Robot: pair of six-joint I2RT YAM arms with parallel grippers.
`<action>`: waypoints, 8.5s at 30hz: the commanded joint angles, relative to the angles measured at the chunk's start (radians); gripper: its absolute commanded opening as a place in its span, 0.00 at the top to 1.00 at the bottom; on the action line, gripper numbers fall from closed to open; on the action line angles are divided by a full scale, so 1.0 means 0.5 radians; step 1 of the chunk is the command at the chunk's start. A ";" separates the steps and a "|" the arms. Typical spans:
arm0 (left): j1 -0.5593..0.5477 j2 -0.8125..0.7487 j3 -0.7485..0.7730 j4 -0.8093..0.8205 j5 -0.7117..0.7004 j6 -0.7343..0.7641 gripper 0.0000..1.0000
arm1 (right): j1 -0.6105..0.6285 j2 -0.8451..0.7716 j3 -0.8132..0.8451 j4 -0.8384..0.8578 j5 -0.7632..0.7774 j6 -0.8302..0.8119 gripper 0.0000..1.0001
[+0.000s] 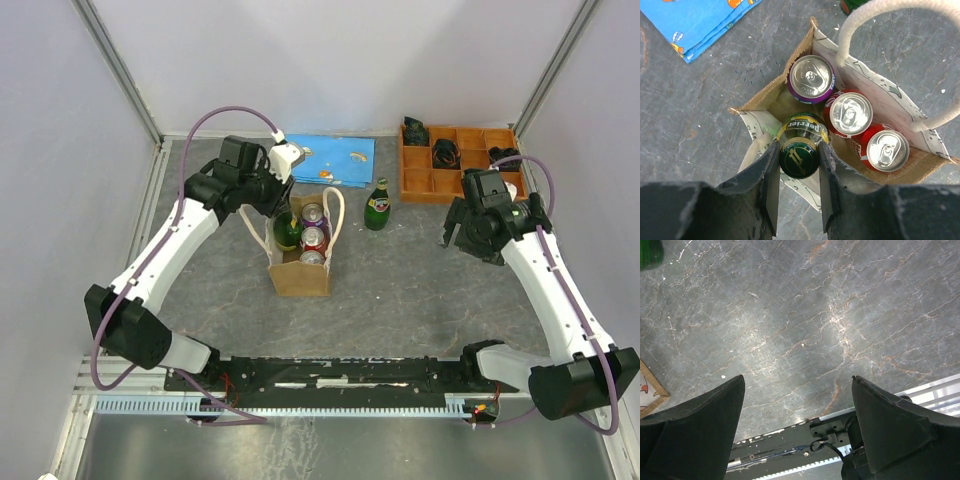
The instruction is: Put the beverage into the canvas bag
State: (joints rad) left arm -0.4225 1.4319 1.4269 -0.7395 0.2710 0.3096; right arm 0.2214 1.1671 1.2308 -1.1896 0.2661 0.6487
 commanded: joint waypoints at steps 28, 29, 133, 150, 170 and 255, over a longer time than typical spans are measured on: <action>0.051 0.133 -0.228 0.505 0.197 -0.112 0.93 | -0.006 0.107 0.164 0.041 0.013 -0.030 0.05; 0.051 0.141 -0.220 0.491 0.209 -0.111 0.88 | -0.004 0.114 0.168 0.044 0.014 -0.031 0.05; -0.649 1.264 -0.073 2.764 -0.186 -0.820 0.30 | -0.052 -0.366 0.062 -0.552 0.106 0.034 0.02; -0.652 1.386 -0.028 2.853 -0.214 -0.788 0.62 | -0.051 -0.401 0.093 -0.615 0.124 0.060 0.02; -0.650 1.054 0.381 2.439 -0.013 -0.701 0.97 | -0.050 -0.462 0.017 -0.531 0.092 0.072 0.01; -0.158 -0.954 -1.290 1.967 -0.368 -0.870 0.97 | -0.050 -0.231 -0.208 -0.173 -0.130 -0.010 0.03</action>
State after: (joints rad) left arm -0.5098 0.9852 0.7776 0.0151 0.0822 -0.0708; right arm 0.2005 1.0496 1.0897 -1.2724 0.1913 0.6491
